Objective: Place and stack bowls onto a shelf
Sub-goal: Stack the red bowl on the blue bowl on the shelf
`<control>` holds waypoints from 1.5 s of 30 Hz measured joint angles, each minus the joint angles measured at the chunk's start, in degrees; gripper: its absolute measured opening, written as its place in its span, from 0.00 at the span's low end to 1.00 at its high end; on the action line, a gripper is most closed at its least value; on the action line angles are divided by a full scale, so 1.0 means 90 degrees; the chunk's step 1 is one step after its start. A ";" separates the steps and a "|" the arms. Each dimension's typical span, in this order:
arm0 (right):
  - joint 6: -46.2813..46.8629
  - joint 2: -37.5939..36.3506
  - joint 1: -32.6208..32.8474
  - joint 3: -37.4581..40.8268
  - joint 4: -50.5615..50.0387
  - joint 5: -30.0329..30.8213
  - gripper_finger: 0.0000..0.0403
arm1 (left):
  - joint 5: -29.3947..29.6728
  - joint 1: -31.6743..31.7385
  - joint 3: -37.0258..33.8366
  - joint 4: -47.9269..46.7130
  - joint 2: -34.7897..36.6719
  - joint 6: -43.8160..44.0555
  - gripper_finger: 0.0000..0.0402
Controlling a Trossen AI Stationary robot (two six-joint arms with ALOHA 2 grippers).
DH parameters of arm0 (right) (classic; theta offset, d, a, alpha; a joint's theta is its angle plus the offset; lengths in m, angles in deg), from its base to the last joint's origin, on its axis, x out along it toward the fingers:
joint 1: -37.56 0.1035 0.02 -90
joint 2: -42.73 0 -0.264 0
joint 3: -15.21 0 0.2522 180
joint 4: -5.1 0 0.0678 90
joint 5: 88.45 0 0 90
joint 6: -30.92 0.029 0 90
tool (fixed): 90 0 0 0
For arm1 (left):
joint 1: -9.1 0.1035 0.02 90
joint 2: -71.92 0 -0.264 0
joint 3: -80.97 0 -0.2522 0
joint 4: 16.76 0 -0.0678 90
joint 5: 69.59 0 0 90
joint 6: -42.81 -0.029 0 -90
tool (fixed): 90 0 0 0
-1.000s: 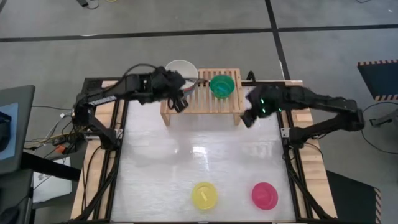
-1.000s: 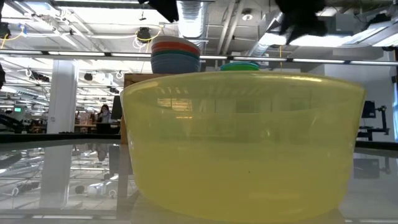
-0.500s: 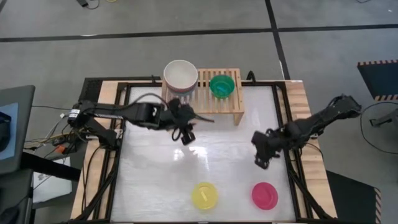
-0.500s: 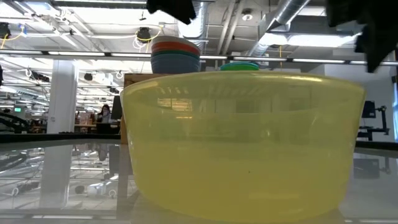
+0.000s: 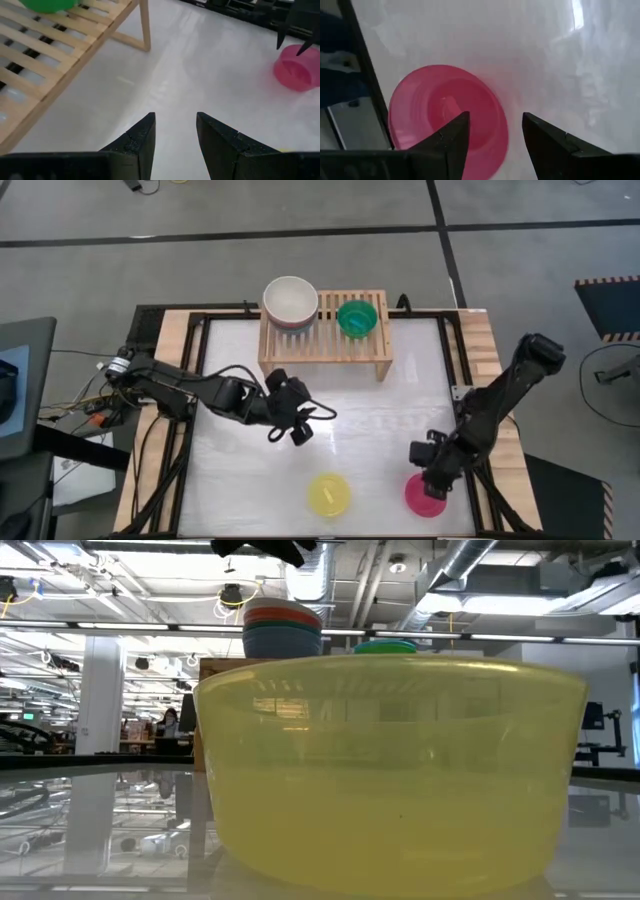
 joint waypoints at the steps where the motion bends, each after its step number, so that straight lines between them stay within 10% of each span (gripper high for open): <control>1: 0.0099 0.0105 0.0060 0.0000 0.0056 0.0009 0.52 | 0.0021 -0.0025 0.0000 -0.0009 0.0000 -0.0044 0.32; 13: 0.0879 0.1728 0.0183 0.0000 0.0246 -0.0315 0.38 | 0.0233 -0.0885 0.0000 -0.2066 0.0000 0.1355 0.32; 18: 0.1486 0.1596 0.0180 0.0000 0.0520 -0.0589 0.07 | 0.0713 -0.1375 0.0000 -0.2490 0.0000 0.1616 0.32; 25: 0.1964 0.0943 -0.0254 -0.0431 -0.0179 -0.0271 0.06 | 0.0743 -0.1555 0.0000 -0.2713 0.0000 0.1730 0.32; 36: -0.0368 0.0202 -0.3071 -0.2564 -0.2188 0.1290 0.06 | 0.0804 -0.1554 -0.0648 -0.2627 0.0004 0.1811 0.32; 45: -0.3202 0.0272 -0.6455 -0.4032 -0.2120 0.1306 0.06 | 0.0729 -0.1293 -0.1544 -0.1424 0.0530 0.2103 0.32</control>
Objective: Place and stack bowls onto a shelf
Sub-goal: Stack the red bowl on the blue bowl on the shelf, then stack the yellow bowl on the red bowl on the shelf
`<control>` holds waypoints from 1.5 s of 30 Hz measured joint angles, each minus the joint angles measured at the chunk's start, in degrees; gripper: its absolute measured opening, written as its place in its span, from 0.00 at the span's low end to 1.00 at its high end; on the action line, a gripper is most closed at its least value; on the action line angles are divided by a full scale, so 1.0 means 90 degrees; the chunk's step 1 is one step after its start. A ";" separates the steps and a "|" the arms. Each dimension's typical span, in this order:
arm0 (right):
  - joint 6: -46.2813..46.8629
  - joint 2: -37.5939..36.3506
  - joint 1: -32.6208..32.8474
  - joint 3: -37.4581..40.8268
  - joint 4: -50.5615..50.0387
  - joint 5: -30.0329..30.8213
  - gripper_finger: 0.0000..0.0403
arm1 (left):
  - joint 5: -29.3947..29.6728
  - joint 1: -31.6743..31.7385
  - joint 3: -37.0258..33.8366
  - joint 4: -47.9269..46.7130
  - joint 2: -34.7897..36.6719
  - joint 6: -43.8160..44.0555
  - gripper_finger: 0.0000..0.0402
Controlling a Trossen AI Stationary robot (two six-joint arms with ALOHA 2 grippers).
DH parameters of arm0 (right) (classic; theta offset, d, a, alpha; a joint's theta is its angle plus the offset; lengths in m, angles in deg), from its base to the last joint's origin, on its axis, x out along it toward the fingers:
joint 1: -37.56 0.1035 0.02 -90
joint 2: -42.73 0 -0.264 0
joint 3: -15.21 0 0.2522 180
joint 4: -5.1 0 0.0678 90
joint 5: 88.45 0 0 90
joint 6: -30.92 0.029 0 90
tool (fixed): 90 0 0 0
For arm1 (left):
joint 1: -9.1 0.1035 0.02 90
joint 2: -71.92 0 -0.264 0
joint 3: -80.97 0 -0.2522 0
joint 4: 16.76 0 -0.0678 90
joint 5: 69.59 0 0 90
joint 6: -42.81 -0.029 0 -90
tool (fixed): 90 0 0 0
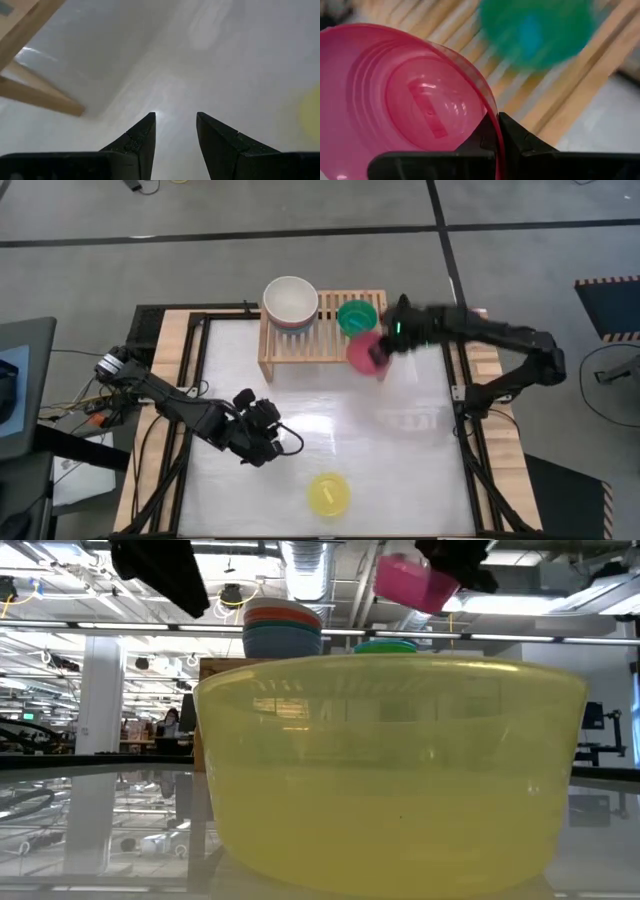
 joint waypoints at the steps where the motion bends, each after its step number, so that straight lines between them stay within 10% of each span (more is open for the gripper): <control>1: -0.0227 0.0102 -0.0341 -0.0177 0.0048 -0.0006 0.06 | 0.0001 0.0045 -0.0085 0.0183 0.0082 -0.0039 0.32; 14: -0.1803 0.1865 -0.2808 -0.2169 -0.0033 -0.0923 0.06 | 0.0036 0.0529 -0.0248 0.1306 0.0250 -0.0250 0.32; 33: -0.2242 0.2284 -0.2948 -0.2649 -0.0559 -0.0875 0.51 | 0.0029 0.0733 -0.0248 0.1332 0.0243 0.0104 0.32; 40: -0.2223 0.1994 -0.2766 -0.2647 -0.0838 -0.0873 0.52 | -0.0070 0.0731 -0.0256 0.1875 0.0129 -0.0238 0.32; 45: -0.1918 0.1478 -0.2188 -0.2647 -0.1118 -0.0878 0.50 | -0.1428 0.0788 -0.0265 0.2912 -0.0423 -0.1443 0.32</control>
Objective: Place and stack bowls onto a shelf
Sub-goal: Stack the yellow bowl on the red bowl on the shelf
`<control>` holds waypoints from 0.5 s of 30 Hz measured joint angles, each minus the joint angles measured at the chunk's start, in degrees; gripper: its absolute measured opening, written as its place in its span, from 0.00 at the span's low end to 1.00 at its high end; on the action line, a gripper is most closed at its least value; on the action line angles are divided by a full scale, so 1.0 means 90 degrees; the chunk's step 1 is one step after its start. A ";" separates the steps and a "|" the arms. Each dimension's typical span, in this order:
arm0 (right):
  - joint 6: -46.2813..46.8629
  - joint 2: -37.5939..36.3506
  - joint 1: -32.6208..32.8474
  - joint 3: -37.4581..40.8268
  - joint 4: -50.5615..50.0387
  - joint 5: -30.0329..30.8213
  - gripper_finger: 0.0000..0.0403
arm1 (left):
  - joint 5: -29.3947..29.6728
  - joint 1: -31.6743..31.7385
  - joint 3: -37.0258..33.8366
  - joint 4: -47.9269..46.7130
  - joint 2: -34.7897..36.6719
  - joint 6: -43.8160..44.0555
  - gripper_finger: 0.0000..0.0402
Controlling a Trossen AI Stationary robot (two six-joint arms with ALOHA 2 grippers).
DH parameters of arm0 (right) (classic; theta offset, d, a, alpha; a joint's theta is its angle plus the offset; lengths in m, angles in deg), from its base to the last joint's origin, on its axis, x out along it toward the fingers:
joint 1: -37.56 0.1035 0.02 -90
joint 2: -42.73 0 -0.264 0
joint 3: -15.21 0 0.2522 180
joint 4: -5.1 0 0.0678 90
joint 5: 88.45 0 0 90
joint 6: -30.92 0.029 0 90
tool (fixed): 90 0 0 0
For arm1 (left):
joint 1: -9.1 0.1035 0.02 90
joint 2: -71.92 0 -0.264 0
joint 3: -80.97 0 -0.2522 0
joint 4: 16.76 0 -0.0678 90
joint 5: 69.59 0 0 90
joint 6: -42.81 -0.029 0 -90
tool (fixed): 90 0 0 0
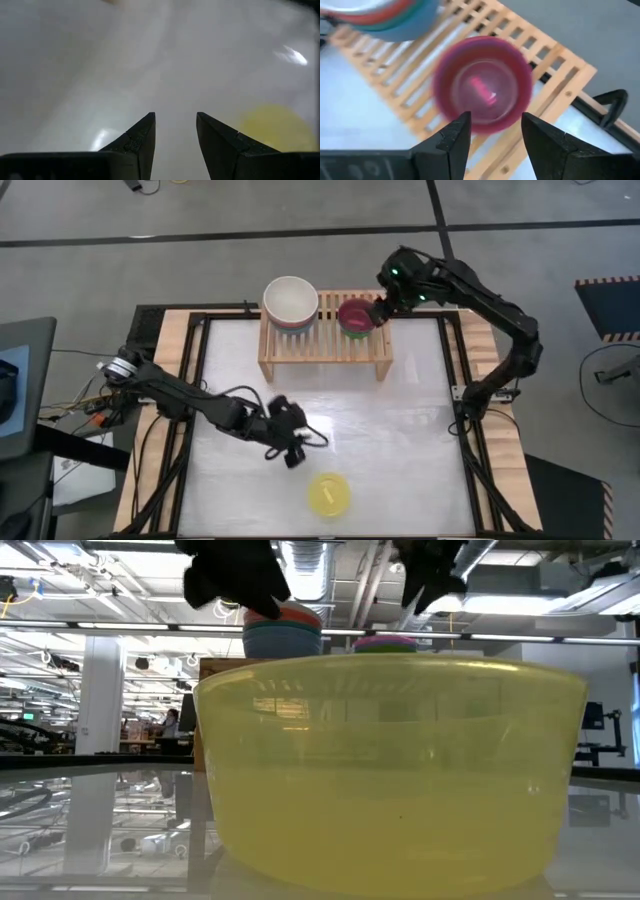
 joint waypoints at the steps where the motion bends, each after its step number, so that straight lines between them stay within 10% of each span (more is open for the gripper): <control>1: 0.0104 -0.0115 0.0156 0.0000 -0.0027 0.0013 0.49 | -0.0328 0.0024 0.0000 0.0158 -0.0140 -0.0144 0.32; 15: 0.2171 -0.1264 0.2043 0.0636 -0.1132 0.1416 0.49 | -0.1682 0.0439 -0.0006 0.1065 -0.0743 -0.0294 0.32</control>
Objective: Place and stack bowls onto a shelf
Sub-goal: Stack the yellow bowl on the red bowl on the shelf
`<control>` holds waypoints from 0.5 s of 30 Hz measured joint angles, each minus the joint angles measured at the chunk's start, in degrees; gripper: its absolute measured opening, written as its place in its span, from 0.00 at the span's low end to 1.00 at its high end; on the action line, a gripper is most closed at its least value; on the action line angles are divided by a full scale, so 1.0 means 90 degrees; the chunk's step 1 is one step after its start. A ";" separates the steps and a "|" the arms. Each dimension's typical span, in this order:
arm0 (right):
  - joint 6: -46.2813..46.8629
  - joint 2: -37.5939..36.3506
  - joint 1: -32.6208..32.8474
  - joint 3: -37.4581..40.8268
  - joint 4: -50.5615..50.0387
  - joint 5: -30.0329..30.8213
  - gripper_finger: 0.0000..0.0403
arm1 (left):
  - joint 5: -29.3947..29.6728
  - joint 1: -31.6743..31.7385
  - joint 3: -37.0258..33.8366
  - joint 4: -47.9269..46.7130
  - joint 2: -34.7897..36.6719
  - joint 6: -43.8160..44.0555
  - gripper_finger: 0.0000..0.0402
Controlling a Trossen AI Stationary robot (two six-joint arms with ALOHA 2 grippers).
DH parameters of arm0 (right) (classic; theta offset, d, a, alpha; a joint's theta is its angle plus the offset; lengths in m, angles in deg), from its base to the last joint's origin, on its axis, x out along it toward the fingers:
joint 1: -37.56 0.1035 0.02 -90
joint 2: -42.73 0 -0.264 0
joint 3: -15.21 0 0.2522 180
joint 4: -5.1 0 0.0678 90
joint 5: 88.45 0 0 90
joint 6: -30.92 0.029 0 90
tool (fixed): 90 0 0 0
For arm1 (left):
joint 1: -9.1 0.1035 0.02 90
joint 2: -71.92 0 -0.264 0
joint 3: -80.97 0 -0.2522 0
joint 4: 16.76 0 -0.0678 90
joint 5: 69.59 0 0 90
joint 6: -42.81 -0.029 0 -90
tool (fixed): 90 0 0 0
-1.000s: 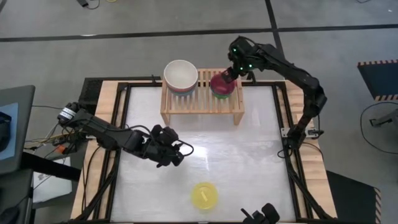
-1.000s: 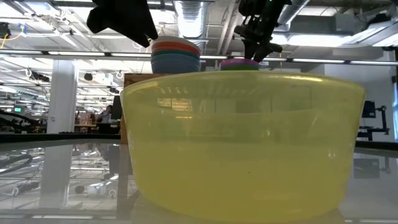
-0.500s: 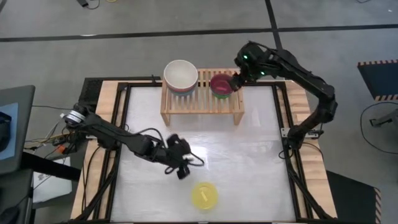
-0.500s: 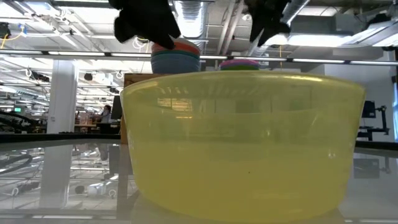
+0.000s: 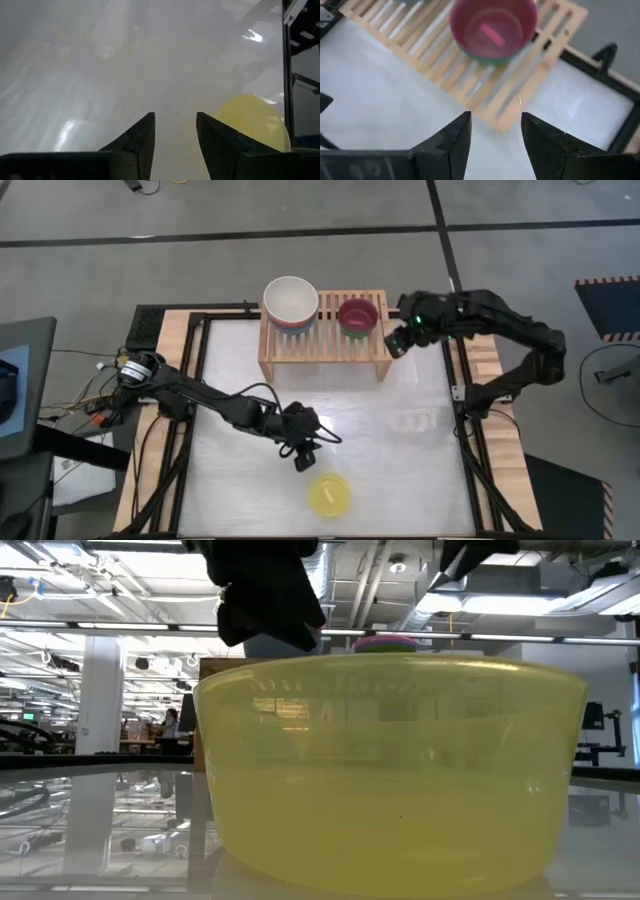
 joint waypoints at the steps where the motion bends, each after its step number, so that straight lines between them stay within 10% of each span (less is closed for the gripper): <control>1: 0.0240 -0.0077 0.0145 0.0104 -0.0073 0.0092 0.49 | -0.0044 -0.0040 0.0000 0.0100 -0.0094 0.0011 0.32; 15: 0.3185 -0.0690 0.2263 0.1270 -0.0492 0.0551 0.49 | -0.0389 -0.0716 0.0009 0.1057 -0.1312 -0.0047 0.32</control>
